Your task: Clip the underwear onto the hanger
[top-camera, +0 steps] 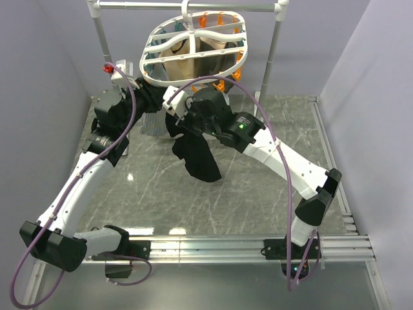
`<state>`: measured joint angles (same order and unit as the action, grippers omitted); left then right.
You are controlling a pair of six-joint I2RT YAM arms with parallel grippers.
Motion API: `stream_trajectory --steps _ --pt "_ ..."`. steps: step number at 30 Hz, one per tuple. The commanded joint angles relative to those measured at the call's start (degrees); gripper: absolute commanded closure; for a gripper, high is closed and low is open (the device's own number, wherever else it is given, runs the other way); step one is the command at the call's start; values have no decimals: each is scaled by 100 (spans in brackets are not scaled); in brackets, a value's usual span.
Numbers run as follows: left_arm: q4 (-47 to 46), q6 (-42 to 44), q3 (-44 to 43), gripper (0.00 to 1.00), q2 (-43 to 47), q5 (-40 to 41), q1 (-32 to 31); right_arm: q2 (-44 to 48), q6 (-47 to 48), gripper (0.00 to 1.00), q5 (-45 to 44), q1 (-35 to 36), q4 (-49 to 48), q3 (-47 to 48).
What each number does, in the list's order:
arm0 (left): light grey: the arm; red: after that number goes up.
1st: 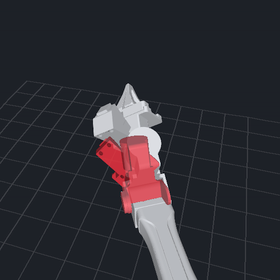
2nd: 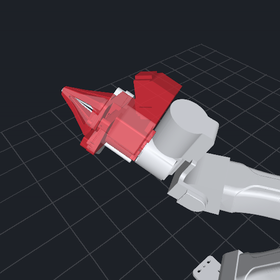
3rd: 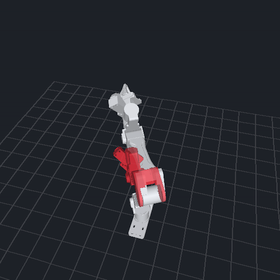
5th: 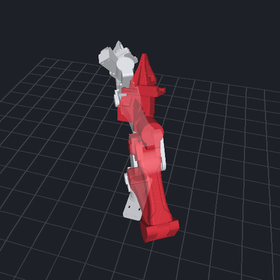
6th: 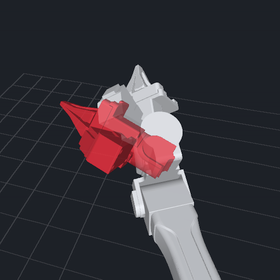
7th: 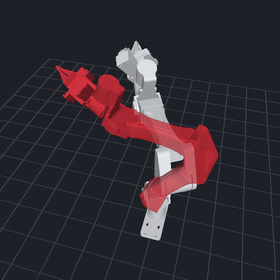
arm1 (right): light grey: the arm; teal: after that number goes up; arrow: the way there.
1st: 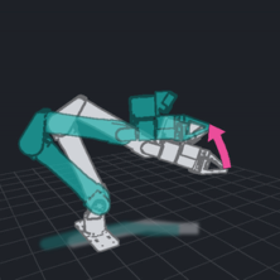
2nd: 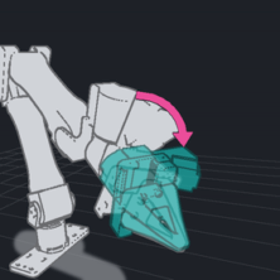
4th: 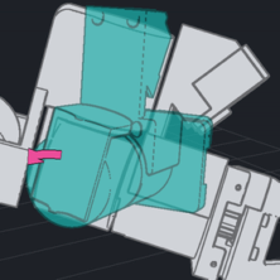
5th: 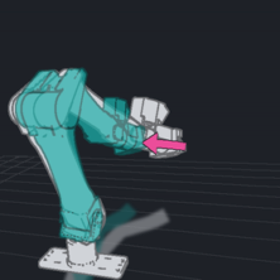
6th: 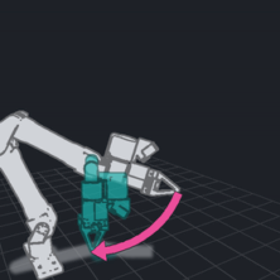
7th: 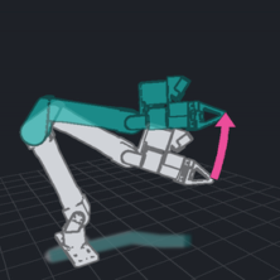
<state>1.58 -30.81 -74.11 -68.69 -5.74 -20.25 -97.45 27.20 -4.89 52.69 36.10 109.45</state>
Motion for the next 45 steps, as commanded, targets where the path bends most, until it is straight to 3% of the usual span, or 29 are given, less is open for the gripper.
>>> stream_trajectory --steps 1,45 --pt "-27 84 -130 100 -40 55 -32 68 101 100 -118 49 -191 -11" --pt "351 672 -183 100 -189 310 -286 -143 286 100 -469 137 -305 648"
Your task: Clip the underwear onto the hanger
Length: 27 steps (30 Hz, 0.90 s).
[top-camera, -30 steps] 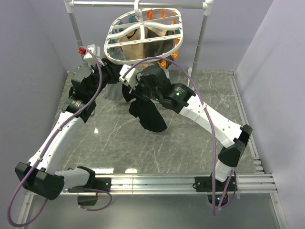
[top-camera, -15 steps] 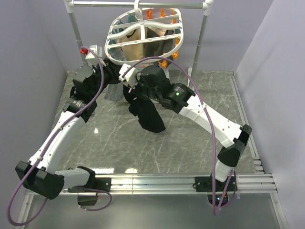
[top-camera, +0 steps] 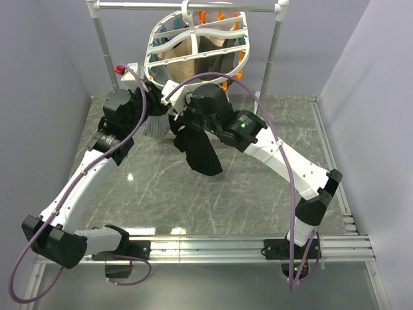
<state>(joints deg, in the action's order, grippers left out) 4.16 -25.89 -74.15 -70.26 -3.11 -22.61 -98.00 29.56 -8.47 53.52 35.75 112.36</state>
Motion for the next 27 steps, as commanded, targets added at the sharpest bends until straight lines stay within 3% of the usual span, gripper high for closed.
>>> stream_trajectory --steps 1,10,14,27 --pt "93 198 -179 100 -32 39 -68 -97 50 100 -128 54 -296 357" --pt "102 163 -170 100 -32 83 -77 -27 6 100 -208 45 -481 252" --pt "137 154 -179 91 -23 39 -77 0 6 100 -234 36 -516 199" --pt "6 313 -328 80 126 109 -77 70 -3 100 -181 10 -569 155"
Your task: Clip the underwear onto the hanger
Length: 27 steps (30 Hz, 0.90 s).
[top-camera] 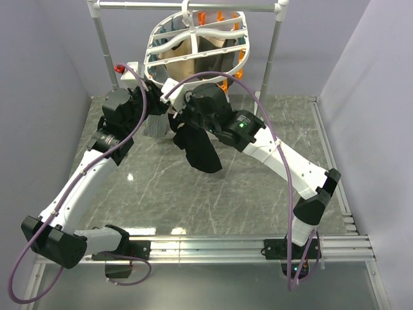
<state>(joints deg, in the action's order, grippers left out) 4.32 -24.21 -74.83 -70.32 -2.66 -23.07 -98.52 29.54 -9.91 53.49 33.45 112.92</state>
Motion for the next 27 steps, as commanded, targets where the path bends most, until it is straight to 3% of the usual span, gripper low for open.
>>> stream_trajectory --steps 1,27 --pt "-27 153 -269 80 142 63 -31 131 8 100 -37 12 -348 116" --pt "-221 232 -436 66 160 133 -22 -62 -45 100 -169 -6 -559 608"
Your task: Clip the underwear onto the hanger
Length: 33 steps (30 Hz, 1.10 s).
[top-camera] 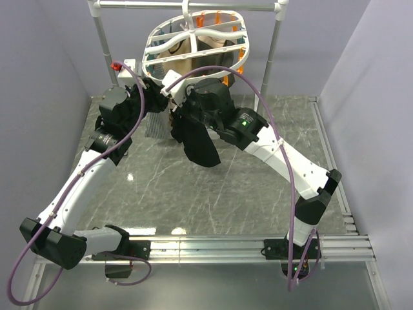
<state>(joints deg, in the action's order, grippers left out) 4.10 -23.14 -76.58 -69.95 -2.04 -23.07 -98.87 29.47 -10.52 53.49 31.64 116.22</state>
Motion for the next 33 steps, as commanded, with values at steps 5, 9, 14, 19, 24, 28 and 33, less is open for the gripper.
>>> stream_trajectory --steps 5,9,14,19,24,28,33 --pt "-243 134 -323 60 113 73 -13 -36 -47 100 -125 -14 -421 287" --pt "-295 143 -314 59 149 37 -13 -62 -65 100 -152 -32 -465 348" --pt "-304 125 -340 52 149 90 -5 -62 -108 100 -161 -50 -527 366" --pt "-340 81 -314 49 184 90 22 -62 -161 100 -196 -67 -606 366" --pt "-375 2 -279 45 254 29 74 -53 -161 100 -204 -76 -703 383" --pt "-577 -112 -209 31 333 -24 118 -62 -152 100 -169 -85 -729 383" --pt "-761 -463 -68 11 500 -261 364 -71 -179 100 -38 -85 -668 331"
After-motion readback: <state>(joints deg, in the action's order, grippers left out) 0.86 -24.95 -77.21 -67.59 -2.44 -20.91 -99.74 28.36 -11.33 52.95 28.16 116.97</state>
